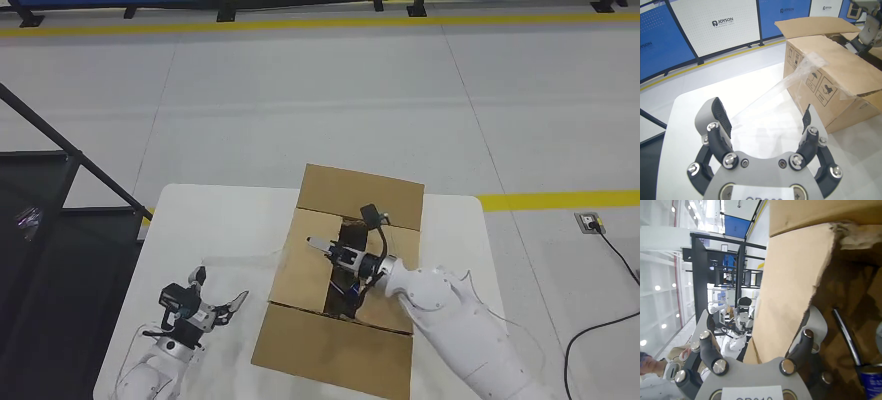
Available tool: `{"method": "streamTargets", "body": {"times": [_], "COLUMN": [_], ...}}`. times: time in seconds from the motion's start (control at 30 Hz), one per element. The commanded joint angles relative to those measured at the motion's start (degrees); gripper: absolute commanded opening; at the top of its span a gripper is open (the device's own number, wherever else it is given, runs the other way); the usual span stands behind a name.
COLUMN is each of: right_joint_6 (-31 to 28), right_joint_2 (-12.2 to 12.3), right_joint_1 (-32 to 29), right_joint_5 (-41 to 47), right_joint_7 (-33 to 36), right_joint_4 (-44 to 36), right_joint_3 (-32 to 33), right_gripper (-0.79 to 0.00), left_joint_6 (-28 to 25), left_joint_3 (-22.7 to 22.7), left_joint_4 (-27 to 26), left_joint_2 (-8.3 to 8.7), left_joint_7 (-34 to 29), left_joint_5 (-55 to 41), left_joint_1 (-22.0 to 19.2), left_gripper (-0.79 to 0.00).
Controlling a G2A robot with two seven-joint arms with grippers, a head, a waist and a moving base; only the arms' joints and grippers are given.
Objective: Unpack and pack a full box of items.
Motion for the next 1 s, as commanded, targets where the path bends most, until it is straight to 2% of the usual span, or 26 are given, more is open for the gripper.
{"method": "streamTargets", "body": {"times": [0.0, 0.13, 0.47, 0.7, 0.97], "right_joint_6": [-1.35, -1.92, -1.48, 0.17, 1.69], "right_joint_2": [-0.14, -0.40, -1.33, -2.60, -4.65], "right_joint_1": [0.08, -0.23, -1.64, -1.11, 0.81], "right_joint_5": [1.98, 2.36, -0.14, -4.14, -7.88], "right_joint_7": [1.99, 3.26, 0.09, -4.26, -9.58], "right_joint_4": [-0.38, -2.81, -9.82, -11.38, -9.57], "right_joint_3": [0.28, 0.08, -1.33, -3.93, -7.23], "right_gripper": [0.000, 0.000, 0.000, 0.000, 0.000], "left_joint_6": [-0.03, 0.04, -0.02, -1.51, -2.28], "left_joint_3": [0.43, 2.42, 6.47, 6.41, 6.16], "left_joint_4": [0.07, 0.05, 0.17, -1.31, -2.61], "left_joint_2": [-0.03, -0.18, -0.48, -0.21, 0.02], "left_joint_7": [-0.23, -1.73, -1.93, 0.24, 1.42], "left_joint_5": [0.23, 1.96, 5.40, 6.08, 6.07], "left_joint_1": [-0.43, -1.96, -3.17, -1.50, -0.28], "left_gripper": [0.000, 0.000, 0.000, 0.000, 0.000]}}
